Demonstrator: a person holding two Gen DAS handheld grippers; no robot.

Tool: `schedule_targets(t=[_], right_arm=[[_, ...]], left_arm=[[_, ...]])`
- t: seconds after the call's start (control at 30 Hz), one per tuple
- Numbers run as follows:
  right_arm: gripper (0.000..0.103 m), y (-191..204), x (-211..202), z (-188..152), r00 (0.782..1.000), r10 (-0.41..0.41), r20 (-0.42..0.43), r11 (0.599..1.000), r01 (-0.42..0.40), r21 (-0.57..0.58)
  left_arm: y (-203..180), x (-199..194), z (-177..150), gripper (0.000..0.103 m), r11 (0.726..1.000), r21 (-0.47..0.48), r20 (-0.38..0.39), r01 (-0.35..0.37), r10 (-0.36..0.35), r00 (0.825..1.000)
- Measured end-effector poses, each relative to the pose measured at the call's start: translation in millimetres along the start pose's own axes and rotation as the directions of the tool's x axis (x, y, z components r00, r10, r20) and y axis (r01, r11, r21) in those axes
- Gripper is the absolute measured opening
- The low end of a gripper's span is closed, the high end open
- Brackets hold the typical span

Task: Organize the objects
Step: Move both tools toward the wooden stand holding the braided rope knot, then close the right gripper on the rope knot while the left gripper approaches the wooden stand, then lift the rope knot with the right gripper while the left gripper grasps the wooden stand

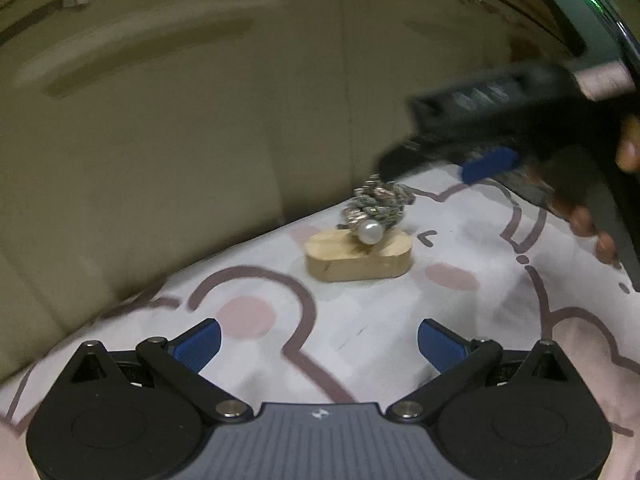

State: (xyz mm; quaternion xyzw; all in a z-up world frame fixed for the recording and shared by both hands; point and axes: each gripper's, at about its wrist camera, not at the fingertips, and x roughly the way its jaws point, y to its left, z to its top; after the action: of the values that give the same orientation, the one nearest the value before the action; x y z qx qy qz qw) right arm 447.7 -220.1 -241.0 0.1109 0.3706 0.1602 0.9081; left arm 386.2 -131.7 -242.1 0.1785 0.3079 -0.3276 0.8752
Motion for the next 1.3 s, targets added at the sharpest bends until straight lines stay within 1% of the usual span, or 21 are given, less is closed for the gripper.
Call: schedule_targets(t=[0.1,0.27,0.33,0.4,0.53,0.6,0.67,0.7,0.73,0.83,0.93,1.03,1.1,1.17,1.27,1.3], right_arm=[[0.103,4,12,2,1.000,0.005,-0.011,0.999,-0.005,0.037],[0.103,10,31,1,0.999,-0.001,-0.051,1.000,0.002,0.023],[0.103,9,37,0,0.998,-0.013,-0.058,0.999,0.015,0.034],[0.101,5,43,1,0.998,-0.003,-0.059,0.998,0.006,0.059],[0.079,-7,52,1,0.996,0.038,-0.087,0.993,-0.028,0.118],[0.072,-14,54,0,0.993,0.052,-0.102,0.989,-0.036,0.146],[0.060,-23,53,-1,0.990,0.093,-0.106,0.981,-0.073,0.180],[0.050,-26,52,-2,0.989,0.104,-0.109,0.978,-0.082,0.190],[0.049,-28,50,-2,0.989,0.099,-0.113,0.978,-0.075,0.193],[0.048,-37,40,-4,0.991,0.102,-0.091,0.980,-0.084,0.182],[0.047,-46,27,-3,0.992,0.089,-0.085,0.984,-0.075,0.160],[0.047,-56,13,-5,0.993,0.080,-0.083,0.988,-0.068,0.139],[0.047,-62,3,-11,0.994,0.069,-0.082,0.992,-0.059,0.113],[0.047,-67,-5,-17,0.994,0.059,-0.092,0.994,-0.051,0.092],[0.047,-79,-11,-28,0.992,0.063,-0.110,0.994,-0.052,0.096],[0.047,-82,-12,-27,0.991,0.061,-0.116,0.994,-0.051,0.093]], left_arm=[[-3,15,4,0.103,0.999,0.022,0.005,0.023,-0.023,1.000],[-11,34,11,0.103,0.996,0.084,0.035,0.043,-0.046,0.998],[-15,41,14,0.103,0.993,0.106,0.044,0.055,-0.060,0.997],[-19,49,18,0.103,0.992,0.117,0.050,0.052,-0.058,0.997],[-24,65,24,0.103,0.991,0.115,0.034,0.065,-0.070,0.997],[-26,72,26,0.103,0.992,0.105,0.028,0.066,-0.069,0.997],[-26,77,28,0.103,0.993,0.095,0.024,0.063,-0.065,0.998],[-27,80,29,0.103,0.994,0.090,0.025,0.060,-0.062,0.998],[-26,83,30,0.103,0.995,0.084,0.025,0.060,-0.062,0.998],[-26,90,33,0.103,0.997,0.059,0.026,0.052,-0.053,0.998],[-26,96,36,0.103,0.998,0.038,0.029,0.049,-0.050,0.998],[-29,102,39,0.103,0.998,0.037,0.025,0.048,-0.049,0.998],[-32,107,41,0.103,0.999,0.040,0.023,0.030,-0.031,0.999],[-33,110,42,0.103,0.999,0.031,0.021,0.030,-0.031,0.999],[-30,113,45,0.103,0.999,0.019,0.011,0.026,-0.026,1.000],[-29,116,48,0.103,1.000,0.008,0.006,0.024,-0.024,1.000]])
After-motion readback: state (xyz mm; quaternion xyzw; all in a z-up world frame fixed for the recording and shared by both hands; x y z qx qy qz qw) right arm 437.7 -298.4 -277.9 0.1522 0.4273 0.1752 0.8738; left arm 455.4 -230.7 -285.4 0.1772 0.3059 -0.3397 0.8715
